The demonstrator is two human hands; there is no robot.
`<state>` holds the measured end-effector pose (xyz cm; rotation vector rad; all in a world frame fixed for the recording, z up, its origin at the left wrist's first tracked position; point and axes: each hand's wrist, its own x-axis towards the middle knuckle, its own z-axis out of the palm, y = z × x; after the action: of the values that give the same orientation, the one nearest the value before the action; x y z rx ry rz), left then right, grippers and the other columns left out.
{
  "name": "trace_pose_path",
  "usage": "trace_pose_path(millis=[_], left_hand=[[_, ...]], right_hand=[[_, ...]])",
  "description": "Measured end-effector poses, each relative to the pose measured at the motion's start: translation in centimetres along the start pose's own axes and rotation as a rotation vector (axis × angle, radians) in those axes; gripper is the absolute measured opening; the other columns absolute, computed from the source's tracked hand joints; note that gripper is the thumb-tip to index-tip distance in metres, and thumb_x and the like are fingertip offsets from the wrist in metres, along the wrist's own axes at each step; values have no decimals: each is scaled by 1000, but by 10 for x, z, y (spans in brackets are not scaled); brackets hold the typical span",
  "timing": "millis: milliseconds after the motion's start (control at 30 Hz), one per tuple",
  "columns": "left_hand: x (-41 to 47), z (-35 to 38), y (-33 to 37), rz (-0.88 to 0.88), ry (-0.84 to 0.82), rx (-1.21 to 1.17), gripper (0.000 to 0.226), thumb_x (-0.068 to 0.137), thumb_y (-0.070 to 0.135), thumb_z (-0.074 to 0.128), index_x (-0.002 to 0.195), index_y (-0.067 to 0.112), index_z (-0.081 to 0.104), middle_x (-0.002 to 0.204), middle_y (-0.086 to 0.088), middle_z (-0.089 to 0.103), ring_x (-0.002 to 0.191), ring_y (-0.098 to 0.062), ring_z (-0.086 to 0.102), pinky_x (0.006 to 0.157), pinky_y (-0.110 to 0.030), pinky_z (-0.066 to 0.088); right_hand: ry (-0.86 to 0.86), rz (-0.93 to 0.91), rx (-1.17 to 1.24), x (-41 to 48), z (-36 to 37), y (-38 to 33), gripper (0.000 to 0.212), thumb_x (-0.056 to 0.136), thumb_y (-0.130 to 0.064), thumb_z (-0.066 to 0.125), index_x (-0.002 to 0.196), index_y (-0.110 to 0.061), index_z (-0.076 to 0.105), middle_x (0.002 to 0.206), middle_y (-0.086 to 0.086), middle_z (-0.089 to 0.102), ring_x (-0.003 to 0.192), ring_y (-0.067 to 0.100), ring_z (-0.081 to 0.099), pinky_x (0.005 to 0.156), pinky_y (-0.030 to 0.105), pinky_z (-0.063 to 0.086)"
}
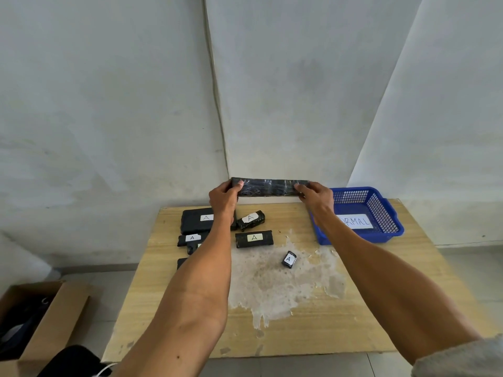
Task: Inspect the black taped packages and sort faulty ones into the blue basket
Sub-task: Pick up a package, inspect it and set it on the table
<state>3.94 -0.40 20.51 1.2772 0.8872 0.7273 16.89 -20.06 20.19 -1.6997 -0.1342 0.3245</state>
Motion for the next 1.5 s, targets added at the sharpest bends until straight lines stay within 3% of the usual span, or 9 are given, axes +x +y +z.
trace_pose_path(millis=[133, 333, 400, 500, 733, 1033, 1133, 1267, 1500], left_hand=[[-3, -2, 5, -87, -80, -71, 32, 85, 11, 76, 117, 16, 72, 104, 0, 71, 108, -24, 66, 78, -39, 62], [1, -6, 1, -194, -61, -91, 17, 78, 27, 85, 92, 26, 74, 120, -12, 68, 110, -33, 65, 60, -35, 62], [2, -9, 1, -195, -74, -59, 19, 81, 17, 82, 95, 24, 71, 120, -14, 67, 107, -32, 66, 64, -38, 63], [2, -11, -1, -206, -137, -48, 40, 83, 3, 74, 117, 21, 65, 116, -12, 68, 99, -25, 68, 77, -43, 62], [-3, -13, -4, -209, -241, -108, 46, 79, 4, 80, 122, 18, 69, 117, -7, 73, 110, -28, 67, 93, -50, 56], [-17, -14, -8, -160, -241, -137, 49, 74, 0, 83, 121, 9, 70, 107, -5, 76, 95, -23, 74, 86, -45, 60], [-18, -11, -3, -127, -158, -84, 39, 77, 2, 82, 114, 10, 72, 103, -4, 75, 88, -17, 71, 78, -40, 62], [-11, -2, 3, -154, 82, -16, 32, 71, 42, 87, 83, 19, 68, 90, -3, 71, 85, -21, 67, 70, -43, 63], [-13, 5, 14, -206, 295, -32, 45, 71, 45, 87, 76, 13, 57, 73, 0, 61, 68, -15, 54, 75, -41, 58]], right_hand=[[50, 33, -34, 6, 0, 9, 57, 57, -74, 80, 94, -32, 69, 102, 5, 73, 95, 23, 71, 88, 44, 60], [15, 143, 31, 18, 2, 11, 53, 70, -32, 88, 114, -27, 59, 109, 10, 68, 100, 28, 69, 93, 47, 57], [5, 187, 45, 21, 1, 13, 69, 69, -27, 85, 131, -17, 57, 111, 11, 68, 102, 26, 67, 95, 45, 55], [41, 196, 57, 16, 3, 6, 27, 75, -31, 79, 93, -12, 73, 97, 10, 74, 90, 27, 64, 90, 44, 55], [296, 214, -128, 8, 1, -13, 61, 72, -73, 71, 67, -12, 62, 72, 4, 65, 74, 23, 61, 81, 40, 54], [360, 173, -269, 5, -3, -16, 68, 75, -71, 71, 84, -5, 75, 76, 8, 70, 76, 28, 67, 77, 41, 58], [292, 136, -254, 1, -3, -13, 59, 75, -70, 72, 87, -12, 74, 78, 5, 68, 82, 27, 65, 79, 38, 55], [-11, 45, -186, 0, -3, -3, 69, 68, -50, 87, 127, -20, 64, 112, 2, 74, 102, 21, 68, 98, 46, 54], [-185, -22, -91, -6, -4, 6, 77, 64, -16, 94, 131, -17, 55, 126, 6, 68, 104, 25, 70, 79, 38, 61]])
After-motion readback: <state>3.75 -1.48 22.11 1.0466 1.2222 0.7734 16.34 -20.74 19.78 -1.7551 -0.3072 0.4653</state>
